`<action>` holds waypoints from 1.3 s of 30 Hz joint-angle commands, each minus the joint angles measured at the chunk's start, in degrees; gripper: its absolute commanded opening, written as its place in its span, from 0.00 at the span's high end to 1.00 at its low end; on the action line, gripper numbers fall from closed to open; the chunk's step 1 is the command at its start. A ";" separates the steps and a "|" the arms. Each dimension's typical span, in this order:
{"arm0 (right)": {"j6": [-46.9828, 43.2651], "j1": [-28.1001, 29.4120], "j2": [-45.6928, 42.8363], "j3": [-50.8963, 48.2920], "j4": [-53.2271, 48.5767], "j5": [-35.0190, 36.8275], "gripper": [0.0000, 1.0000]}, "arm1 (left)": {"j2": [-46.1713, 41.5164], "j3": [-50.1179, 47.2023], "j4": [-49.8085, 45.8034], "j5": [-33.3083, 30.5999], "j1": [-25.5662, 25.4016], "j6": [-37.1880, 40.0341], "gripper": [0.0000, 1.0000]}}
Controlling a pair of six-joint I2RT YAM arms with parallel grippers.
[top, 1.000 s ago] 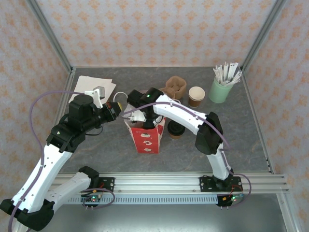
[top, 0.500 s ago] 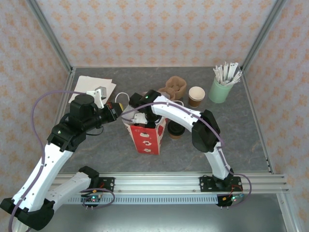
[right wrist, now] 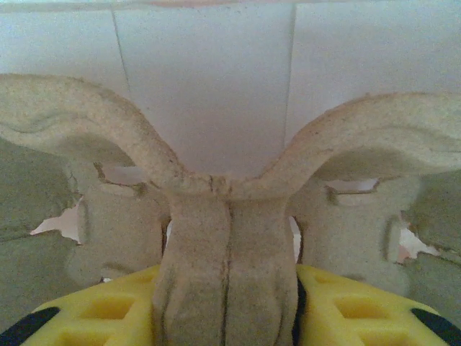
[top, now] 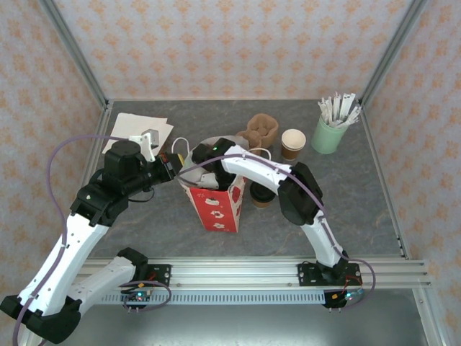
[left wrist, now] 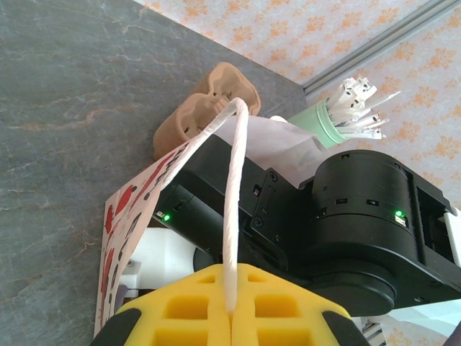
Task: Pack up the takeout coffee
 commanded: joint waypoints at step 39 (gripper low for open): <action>0.91 -2.59 -12.10 5.77 2.76 -5.38 0.13 | 0.90 1.05 0.14 -1.50 -1.63 -0.70 1.00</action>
